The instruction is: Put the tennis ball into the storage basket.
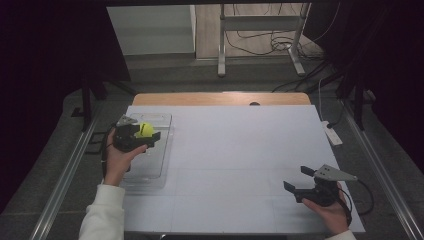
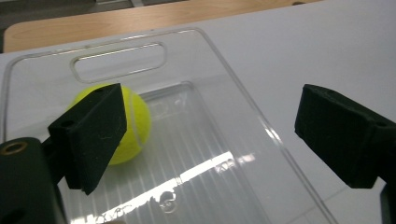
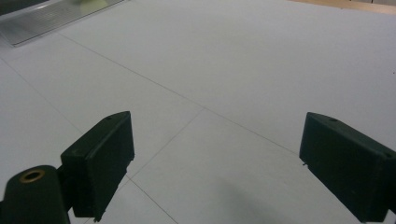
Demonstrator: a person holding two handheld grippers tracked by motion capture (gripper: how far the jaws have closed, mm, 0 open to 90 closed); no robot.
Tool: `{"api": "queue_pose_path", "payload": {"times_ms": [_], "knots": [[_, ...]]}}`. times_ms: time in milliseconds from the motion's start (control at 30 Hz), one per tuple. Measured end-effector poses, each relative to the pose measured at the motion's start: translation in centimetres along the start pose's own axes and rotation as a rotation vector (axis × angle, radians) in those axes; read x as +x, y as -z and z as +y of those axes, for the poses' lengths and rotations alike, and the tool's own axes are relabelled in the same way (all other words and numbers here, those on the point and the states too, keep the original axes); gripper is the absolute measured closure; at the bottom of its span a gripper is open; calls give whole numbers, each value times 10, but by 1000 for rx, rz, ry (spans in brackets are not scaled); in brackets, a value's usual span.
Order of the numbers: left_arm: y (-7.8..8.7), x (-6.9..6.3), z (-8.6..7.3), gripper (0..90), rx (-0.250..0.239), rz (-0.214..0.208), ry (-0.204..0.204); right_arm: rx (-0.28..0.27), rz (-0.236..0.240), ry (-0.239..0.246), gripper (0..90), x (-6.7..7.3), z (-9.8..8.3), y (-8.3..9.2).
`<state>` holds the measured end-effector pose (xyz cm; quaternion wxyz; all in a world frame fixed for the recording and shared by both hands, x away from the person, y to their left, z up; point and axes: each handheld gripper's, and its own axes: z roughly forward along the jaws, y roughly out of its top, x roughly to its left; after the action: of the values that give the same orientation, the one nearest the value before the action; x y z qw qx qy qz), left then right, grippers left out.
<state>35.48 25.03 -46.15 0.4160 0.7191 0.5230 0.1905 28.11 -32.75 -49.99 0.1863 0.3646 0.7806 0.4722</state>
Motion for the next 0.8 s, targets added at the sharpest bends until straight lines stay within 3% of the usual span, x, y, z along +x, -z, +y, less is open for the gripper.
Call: {"api": "queue_pose_path", "payload": {"times_ms": [67,267,500,800], "knots": [[2,-4,-1,103,-3,-14,-1,-1,1,0,104,0,0,0],[10,-24,-8,99,-2,-18,-61,1,3,-1,104,-1,0,0],[20,-29,-21,100,-9,-59,-41,0,8,-4,104,-1,0,-2],[32,-38,-40,100,-16,-109,-45,-2,2,-11,104,-2,-2,2]]}}
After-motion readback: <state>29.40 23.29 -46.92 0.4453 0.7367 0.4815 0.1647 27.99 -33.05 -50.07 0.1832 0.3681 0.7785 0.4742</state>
